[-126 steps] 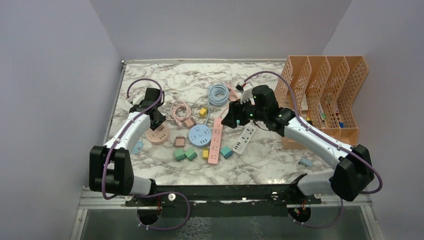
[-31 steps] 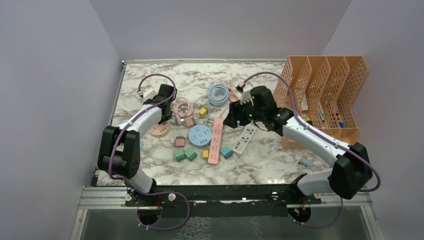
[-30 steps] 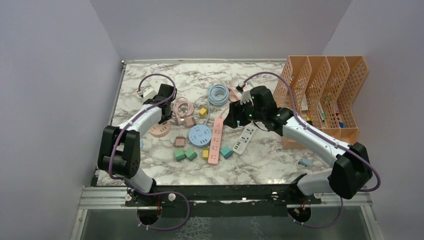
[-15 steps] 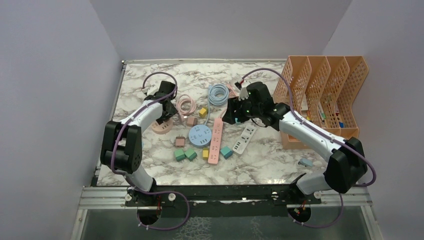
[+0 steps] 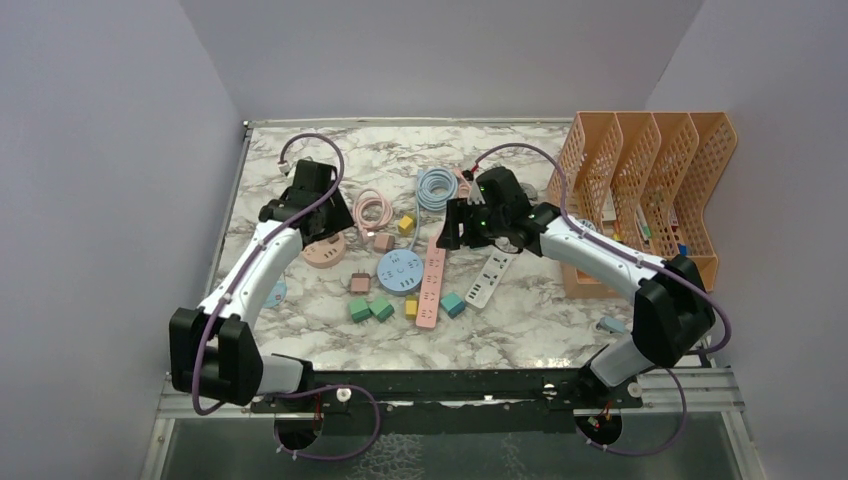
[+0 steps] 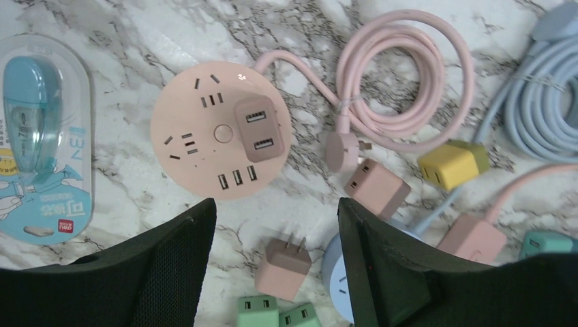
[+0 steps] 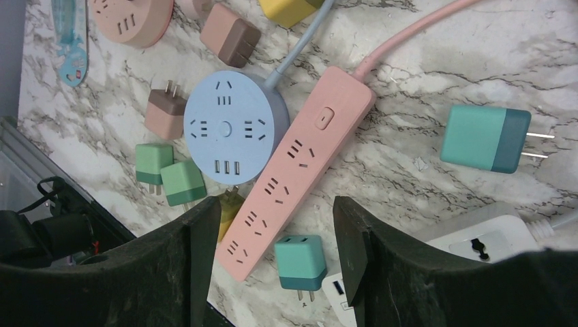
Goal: Insert the plug
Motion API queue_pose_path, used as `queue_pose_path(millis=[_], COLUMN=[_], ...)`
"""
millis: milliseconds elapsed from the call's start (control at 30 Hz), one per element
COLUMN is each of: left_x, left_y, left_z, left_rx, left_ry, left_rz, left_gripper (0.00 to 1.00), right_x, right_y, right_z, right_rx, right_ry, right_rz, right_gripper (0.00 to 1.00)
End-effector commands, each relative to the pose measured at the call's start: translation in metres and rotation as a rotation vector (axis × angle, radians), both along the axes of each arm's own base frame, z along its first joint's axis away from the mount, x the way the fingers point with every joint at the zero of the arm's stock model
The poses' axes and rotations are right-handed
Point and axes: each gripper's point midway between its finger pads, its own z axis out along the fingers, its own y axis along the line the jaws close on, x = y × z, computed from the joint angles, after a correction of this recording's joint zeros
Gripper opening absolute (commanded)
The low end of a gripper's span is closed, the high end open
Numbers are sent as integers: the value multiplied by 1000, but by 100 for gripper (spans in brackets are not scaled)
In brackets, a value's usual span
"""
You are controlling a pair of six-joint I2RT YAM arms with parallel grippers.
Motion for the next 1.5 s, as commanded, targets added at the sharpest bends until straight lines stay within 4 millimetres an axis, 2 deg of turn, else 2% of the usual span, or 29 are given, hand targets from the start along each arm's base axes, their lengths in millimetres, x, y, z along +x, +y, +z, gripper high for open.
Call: queue_pose_path(millis=[0,133,267,300,367,400,567,733,867,967,1033,1300,1467], left_x=[-40,-62,-70,-71,-73,-74,-80,-78,-76,-71,-69,-58,-54], left_y=[-25,-44,-59,-60,-59,-57,-50,-50,-48,-49,-57,-80,-113], left_z=[-24,-48,-68,-72,-81,-87,-110,-120,-129,-123,-115,-59,-11], left_rx=[-82,-100,-101,-98,-82,-68,-23,-9,12,15,-19,-28,-113], left_ry=[102,170,217,226,248,261,333,342,359,336,305,98,-122], left_rz=[-180,-245,-296,-302,-301,-300,-303,-331,-344,-344,-337,-339,-503], left_gripper=[67,68,69,70,78,77,69,65,48,34,29,26,25], right_x=[8,3,-2,-3,-5,-6,-8,-9,-12,-14,-17,-18,-22], right_y=[15,19,21,21,21,21,19,19,21,24,26,32,38], right_z=[8,4,3,3,2,2,2,3,3,6,8,33,56], right_rx=[38,53,64,67,72,74,85,93,108,128,144,204,217], right_ry=[-4,19,27,27,28,29,31,27,27,25,25,-17,-10], right_rz=[-46,-53,-43,-42,-37,-38,-47,-45,-29,-12,5,40,92], right_gripper=[62,61,61,61,61,61,61,61,61,61,60,60,61])
